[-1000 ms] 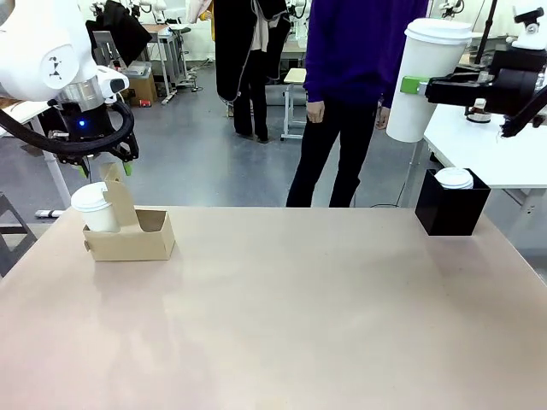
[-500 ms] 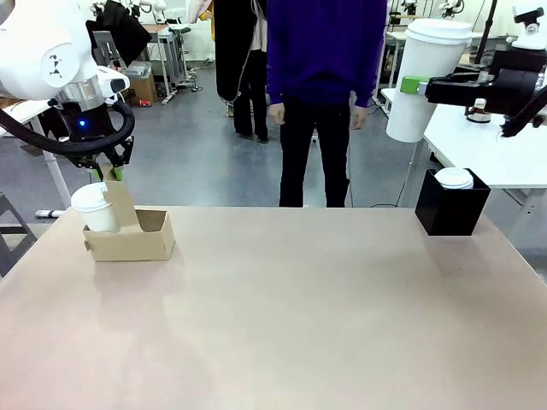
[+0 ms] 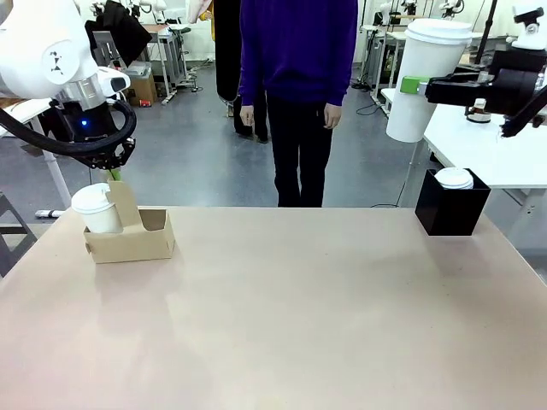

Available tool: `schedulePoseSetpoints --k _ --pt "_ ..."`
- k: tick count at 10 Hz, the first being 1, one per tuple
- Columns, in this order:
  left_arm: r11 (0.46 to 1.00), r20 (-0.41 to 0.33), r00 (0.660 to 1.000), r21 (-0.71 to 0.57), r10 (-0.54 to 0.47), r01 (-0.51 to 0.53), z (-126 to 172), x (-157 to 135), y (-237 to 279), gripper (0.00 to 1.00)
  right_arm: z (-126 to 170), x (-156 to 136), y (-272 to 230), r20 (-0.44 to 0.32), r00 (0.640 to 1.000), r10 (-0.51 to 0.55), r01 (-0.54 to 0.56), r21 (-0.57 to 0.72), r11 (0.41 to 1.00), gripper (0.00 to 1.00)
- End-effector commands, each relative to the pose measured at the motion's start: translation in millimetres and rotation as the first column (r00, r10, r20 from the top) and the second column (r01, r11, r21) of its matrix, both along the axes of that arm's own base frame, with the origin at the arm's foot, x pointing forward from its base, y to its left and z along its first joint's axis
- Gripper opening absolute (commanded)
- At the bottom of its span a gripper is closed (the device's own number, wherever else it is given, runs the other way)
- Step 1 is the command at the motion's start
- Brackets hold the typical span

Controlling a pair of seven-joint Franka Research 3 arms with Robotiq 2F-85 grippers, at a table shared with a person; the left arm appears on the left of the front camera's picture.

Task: Pour a drink into a cup and package it in a carrier.
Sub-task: Position the Cup Carrier in the center of the table.

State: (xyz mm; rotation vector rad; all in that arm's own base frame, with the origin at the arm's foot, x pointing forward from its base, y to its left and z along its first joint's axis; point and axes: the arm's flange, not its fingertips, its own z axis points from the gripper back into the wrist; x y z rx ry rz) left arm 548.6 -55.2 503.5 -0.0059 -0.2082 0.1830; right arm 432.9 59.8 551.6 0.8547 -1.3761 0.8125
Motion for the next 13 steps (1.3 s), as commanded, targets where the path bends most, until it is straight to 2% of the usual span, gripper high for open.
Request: schedulePoseSetpoints --k 1,3,4,5,6,7,10,11,13 --pt "1.000 0.007 1.000 0.024 -0.009 0.009 1.3 -2.6 -1.3 0.00 1.4 0.7 0.1 0.019 1.000 0.004 -0.004 0.003 1.000 0.80" --pt "1.000 0.007 1.000 0.024 -0.009 0.009 1.3 -2.6 -1.3 0.00 1.4 0.7 0.1 0.019 1.000 0.004 -0.004 0.003 1.000 0.80" --pt "1.000 0.001 1.000 0.009 -0.008 0.008 0.3 -0.3 -2.1 0.04 1.4 0.7 0.1 0.019 1.000 0.004 -0.004 0.003 1.000 0.80" --pt "0.999 0.041 0.999 -0.055 0.004 -0.002 14.5 -8.7 -4.8 0.02 1.4 0.7 0.1 0.019 1.000 0.004 -0.004 0.003 1.000 0.80" --pt "0.998 0.040 0.999 -0.066 0.011 -0.008 35.8 -17.9 -19.1 0.02 1.4 0.7 0.1 0.019 1.000 0.004 -0.004 0.003 1.000 0.80" --pt "0.998 0.050 0.998 -0.067 0.023 -0.020 55.3 -30.5 -37.8 0.02 1.4 0.7 0.1 0.019 1.000 0.004 -0.004 0.003 1.000 0.80" --pt "1.000 0.127 0.991 -0.005 -0.026 0.027 111.7 -76.1 -122.7 0.02 1.4 0.7 0.1 0.019 1.000 0.004 -0.004 0.003 1.000 0.80" --pt "0.999 0.120 0.991 -0.005 -0.051 0.052 123.5 -95.1 -161.1 0.02 1.4 0.7 0.1 0.019 1.000 0.004 -0.004 0.003 1.000 0.80" --pt "0.994 0.102 0.989 -0.027 -0.103 0.107 119.7 -124.5 -218.4 0.02 1.4 0.7 0.1 0.019 1.000 0.004 -0.004 0.003 1.000 0.80"
